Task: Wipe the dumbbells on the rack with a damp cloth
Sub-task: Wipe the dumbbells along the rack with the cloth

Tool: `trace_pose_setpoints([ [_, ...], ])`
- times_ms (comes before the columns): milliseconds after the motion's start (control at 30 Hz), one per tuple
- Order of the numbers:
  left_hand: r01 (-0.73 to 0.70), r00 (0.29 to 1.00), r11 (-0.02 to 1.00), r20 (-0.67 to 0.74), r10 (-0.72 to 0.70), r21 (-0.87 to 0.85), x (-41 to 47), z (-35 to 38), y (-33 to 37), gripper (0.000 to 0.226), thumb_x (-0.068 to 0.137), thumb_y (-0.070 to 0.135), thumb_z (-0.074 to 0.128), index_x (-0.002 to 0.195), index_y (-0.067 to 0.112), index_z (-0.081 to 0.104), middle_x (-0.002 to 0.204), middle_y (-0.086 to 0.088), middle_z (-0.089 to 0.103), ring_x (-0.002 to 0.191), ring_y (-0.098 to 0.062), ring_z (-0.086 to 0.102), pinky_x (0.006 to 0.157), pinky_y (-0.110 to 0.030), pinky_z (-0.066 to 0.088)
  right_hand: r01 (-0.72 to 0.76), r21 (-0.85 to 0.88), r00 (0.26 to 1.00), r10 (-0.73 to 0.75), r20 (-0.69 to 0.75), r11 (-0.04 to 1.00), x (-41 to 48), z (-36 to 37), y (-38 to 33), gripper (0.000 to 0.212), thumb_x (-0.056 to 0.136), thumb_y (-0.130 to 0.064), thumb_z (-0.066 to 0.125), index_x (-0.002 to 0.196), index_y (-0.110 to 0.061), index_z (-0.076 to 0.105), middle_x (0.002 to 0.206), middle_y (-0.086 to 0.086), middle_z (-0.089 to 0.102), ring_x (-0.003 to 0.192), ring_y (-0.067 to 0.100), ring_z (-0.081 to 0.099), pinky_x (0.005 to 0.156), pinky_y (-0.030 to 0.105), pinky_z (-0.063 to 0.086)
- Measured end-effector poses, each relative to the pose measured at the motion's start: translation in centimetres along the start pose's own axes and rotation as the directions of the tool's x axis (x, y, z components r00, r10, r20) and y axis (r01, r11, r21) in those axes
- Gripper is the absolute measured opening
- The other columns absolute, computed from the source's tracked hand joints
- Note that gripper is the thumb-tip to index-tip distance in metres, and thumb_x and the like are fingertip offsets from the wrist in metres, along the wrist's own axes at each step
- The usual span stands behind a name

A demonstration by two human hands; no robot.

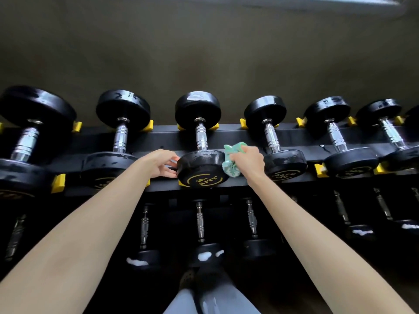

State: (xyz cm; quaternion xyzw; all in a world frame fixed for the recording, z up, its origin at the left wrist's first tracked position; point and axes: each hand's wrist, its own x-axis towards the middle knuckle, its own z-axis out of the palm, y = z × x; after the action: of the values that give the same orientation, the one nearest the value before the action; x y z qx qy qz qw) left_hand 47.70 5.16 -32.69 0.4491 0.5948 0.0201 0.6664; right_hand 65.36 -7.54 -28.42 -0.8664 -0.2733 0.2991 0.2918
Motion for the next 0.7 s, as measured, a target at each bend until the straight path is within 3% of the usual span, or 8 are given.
trace_pose_setpoints([
  [100, -0.009, 1.000, 0.999, 0.021, 0.009, -0.040, -0.4, -0.2, -0.3, 0.013, 0.095, 0.004, 0.042, 0.099, 0.001, 0.054, 0.122, -0.024, 0.055, 0.092, -0.034, 0.059, 0.086, -0.041, 0.050, 0.191, -0.139, 0.979, -0.198, -0.040, 0.972, -2.2, 0.8, -2.1, 0.011, 0.085, -0.010, 0.050, 0.079, -0.004, 0.057, 0.082, 0.006, 0.049, 0.081, 0.026, 0.043, 0.068, 0.029, 0.029],
  [167, -0.011, 0.999, 0.997, 0.042, 0.014, -0.081, -0.9, -0.4, -0.6, 0.019, 0.096, 0.002, 0.041, 0.109, -0.001, 0.054, 0.121, -0.023, 0.054, 0.093, -0.034, 0.059, 0.087, -0.040, 0.049, 0.291, -0.224, 0.951, -0.307, -0.035, 0.930, -3.3, 1.9, -3.1, 0.023, 0.085, -0.011, 0.049, 0.064, -0.012, 0.041, 0.083, 0.009, 0.048, 0.078, 0.025, 0.040, 0.066, 0.028, 0.025],
  [233, -0.008, 0.999, 0.992, 0.049, 0.014, -0.122, -1.4, -0.5, -0.7, 0.023, 0.096, 0.001, 0.040, 0.115, -0.002, 0.053, 0.118, -0.023, 0.052, 0.099, -0.034, 0.057, 0.088, -0.040, 0.047, 0.383, -0.262, 0.917, -0.399, -0.008, 0.886, -4.2, 3.1, -4.1, 0.015, 0.087, -0.011, 0.048, 0.073, -0.012, 0.050, 0.093, 0.014, 0.052, 0.081, 0.028, 0.045, 0.067, 0.027, 0.025],
  [300, -0.003, 0.999, 0.989, 0.050, 0.011, -0.149, -1.9, -0.6, -0.7, 0.022, 0.097, -0.002, 0.037, 0.113, -0.004, 0.052, 0.113, -0.023, 0.052, 0.108, -0.037, 0.054, 0.091, -0.040, 0.045, 0.456, -0.297, 0.882, -0.469, 0.030, 0.839, -4.8, 4.5, -5.0, 0.019, 0.088, -0.009, 0.046, 0.098, -0.006, 0.062, 0.105, 0.017, 0.055, 0.091, 0.031, 0.052, 0.071, 0.026, 0.028],
  [400, 0.012, 1.000, 0.986, 0.013, -0.010, -0.165, -2.0, -1.3, -0.6, 0.037, 0.096, -0.008, 0.026, 0.129, -0.010, 0.042, 0.118, -0.026, 0.054, 0.123, -0.039, 0.048, 0.101, -0.042, 0.042, 0.490, -0.322, 0.871, -0.473, 0.134, 0.810, -5.3, 6.2, -6.4, 0.020, 0.089, -0.006, 0.044, 0.098, 0.001, 0.060, 0.108, 0.021, 0.053, 0.097, 0.036, 0.053, 0.073, 0.030, 0.033],
  [567, -0.002, 0.999, 0.960, -0.039, -0.009, -0.281, -1.9, -3.4, 0.0, 0.047, 0.092, -0.012, 0.021, 0.137, -0.010, 0.034, 0.140, -0.032, 0.038, 0.130, -0.040, 0.041, 0.105, -0.043, 0.039, 0.425, -0.234, 0.884, -0.346, 0.314, 0.874, -3.9, 6.4, -7.6, 0.013, 0.087, -0.006, 0.047, 0.075, -0.004, 0.052, 0.085, 0.005, 0.044, 0.089, 0.029, 0.049, 0.072, 0.032, 0.040],
  [633, -0.022, 0.999, 0.953, -0.045, 0.009, -0.301, -1.9, -3.8, 0.6, 0.044, 0.095, -0.009, 0.022, 0.137, -0.008, 0.034, 0.139, -0.033, 0.037, 0.130, -0.041, 0.040, 0.101, -0.042, 0.040, 0.274, -0.047, 0.910, -0.243, 0.337, 0.961, -2.4, 5.4, -7.4, 0.009, 0.082, -0.010, 0.058, 0.089, -0.004, 0.058, 0.090, 0.005, 0.055, 0.091, 0.025, 0.056, 0.071, 0.030, 0.044],
  [700, -0.035, 0.999, 0.953, -0.046, 0.022, -0.301, -1.7, -3.6, 1.6, 0.040, 0.098, -0.005, 0.025, 0.136, -0.006, 0.037, 0.138, -0.032, 0.040, 0.128, -0.040, 0.042, 0.098, -0.041, 0.042, 0.047, 0.238, 0.915, -0.138, 0.380, 0.970, -0.9, 3.8, -7.3, 0.040, 0.073, -0.012, 0.065, 0.111, -0.001, 0.059, 0.100, 0.009, 0.064, 0.093, 0.025, 0.062, 0.072, 0.029, 0.049],
])
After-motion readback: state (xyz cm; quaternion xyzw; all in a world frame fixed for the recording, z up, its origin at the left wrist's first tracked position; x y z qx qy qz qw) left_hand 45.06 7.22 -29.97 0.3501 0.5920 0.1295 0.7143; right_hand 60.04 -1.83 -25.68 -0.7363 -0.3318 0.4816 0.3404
